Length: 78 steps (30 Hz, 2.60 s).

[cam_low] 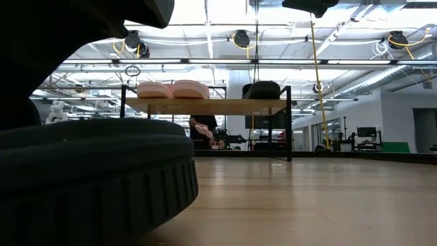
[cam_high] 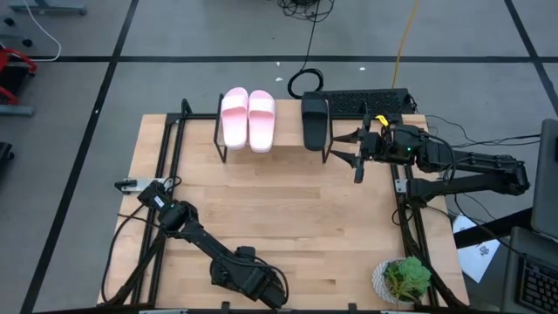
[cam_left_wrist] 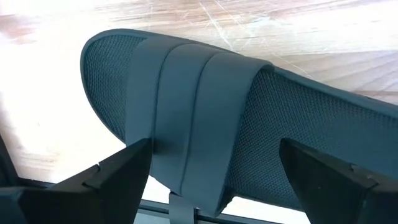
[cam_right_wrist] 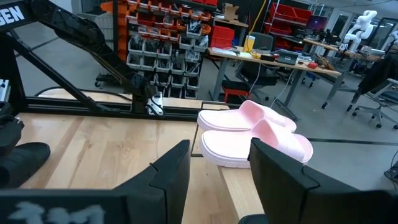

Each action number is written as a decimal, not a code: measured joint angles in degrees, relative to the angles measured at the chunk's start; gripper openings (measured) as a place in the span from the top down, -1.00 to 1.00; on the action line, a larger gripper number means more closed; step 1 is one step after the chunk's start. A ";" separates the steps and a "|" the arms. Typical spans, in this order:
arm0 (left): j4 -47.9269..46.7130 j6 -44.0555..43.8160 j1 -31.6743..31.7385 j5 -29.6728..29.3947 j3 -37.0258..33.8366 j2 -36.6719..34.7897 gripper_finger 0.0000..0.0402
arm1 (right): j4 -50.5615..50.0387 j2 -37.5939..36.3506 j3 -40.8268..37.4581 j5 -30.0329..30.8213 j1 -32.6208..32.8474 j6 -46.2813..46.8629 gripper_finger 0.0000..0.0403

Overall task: Pick and place slides into the shelf
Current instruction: Put the black slide on the shelf

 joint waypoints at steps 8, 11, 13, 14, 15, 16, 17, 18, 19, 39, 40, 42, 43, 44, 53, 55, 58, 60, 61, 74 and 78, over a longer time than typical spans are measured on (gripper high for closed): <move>1.26 -0.11 0.00 -0.33 0.00 0.00 -0.75 | 0.01 0.00 0.00 0.00 0.00 -0.12 0.23; 1.41 0.06 0.02 -1.02 0.00 0.00 -0.75 | 0.00 0.02 0.00 0.00 0.00 -0.17 0.23; 1.58 0.12 0.12 -1.01 0.00 0.00 -0.75 | 0.00 0.00 0.02 0.00 0.00 -0.17 0.23; 1.63 0.19 0.14 -1.02 0.00 0.00 -0.75 | 0.00 0.02 0.00 0.00 0.00 -0.18 0.23; 1.64 0.22 0.15 -1.05 0.00 -0.01 -0.75 | 0.02 0.00 0.00 0.00 0.00 -0.18 0.23; 1.64 0.22 0.15 -1.08 0.00 -0.01 -0.75 | 0.00 0.00 0.00 0.00 0.00 -0.18 0.23; 1.66 0.22 0.15 -1.14 0.00 0.00 -0.75 | 0.00 0.00 0.00 0.00 0.00 -0.20 0.23; 1.66 0.22 0.13 -1.20 0.00 0.00 -0.75 | 0.00 0.00 0.00 0.00 0.00 -0.20 0.23; 1.68 0.22 0.15 -1.20 0.00 0.00 -0.75 | 0.01 0.01 0.01 0.00 0.00 -0.20 0.23; 2.73 -0.31 0.38 -1.23 0.00 0.00 -0.75 | 0.02 0.00 0.00 0.00 0.00 0.20 0.23; 2.93 -0.16 0.43 -1.25 0.00 0.00 -0.75 | 0.02 0.00 0.02 0.00 0.00 0.17 0.23; 3.44 0.02 0.44 -1.27 0.00 0.00 -0.75 | 0.02 0.01 0.00 0.00 0.00 0.20 0.23; 3.66 0.06 0.44 -1.27 0.00 0.00 -0.75 | 0.04 0.00 0.00 0.00 0.00 0.20 0.23; 3.77 0.09 0.44 -1.29 0.00 0.00 -0.75 | 0.03 0.00 0.01 0.00 0.00 0.20 0.23; 4.26 0.19 0.63 -1.70 0.00 0.00 -0.75 | 0.04 0.00 0.00 0.00 0.00 0.22 0.23; 4.24 0.19 0.66 -1.72 0.00 0.00 -0.75 | 0.03 0.00 0.01 0.01 0.00 0.22 0.23; 4.28 2.00 0.63 -1.67 0.00 0.00 -0.75 | 0.04 0.02 0.00 0.00 0.00 0.22 0.23; 4.32 3.50 0.63 -1.34 0.00 0.00 -0.75 | 0.04 0.00 0.01 0.01 0.00 0.22 0.23; 4.33 3.93 0.63 -1.28 0.00 0.00 -0.75 | 0.04 0.00 0.00 0.00 0.00 0.22 0.23; 4.37 3.95 0.63 -1.29 0.00 -0.01 -0.75 | 0.57 0.00 0.00 0.00 0.00 -0.33 0.23; 4.44 3.90 0.63 -1.77 0.00 0.00 -0.75 | 0.55 0.00 0.02 0.01 -0.02 -0.13 0.23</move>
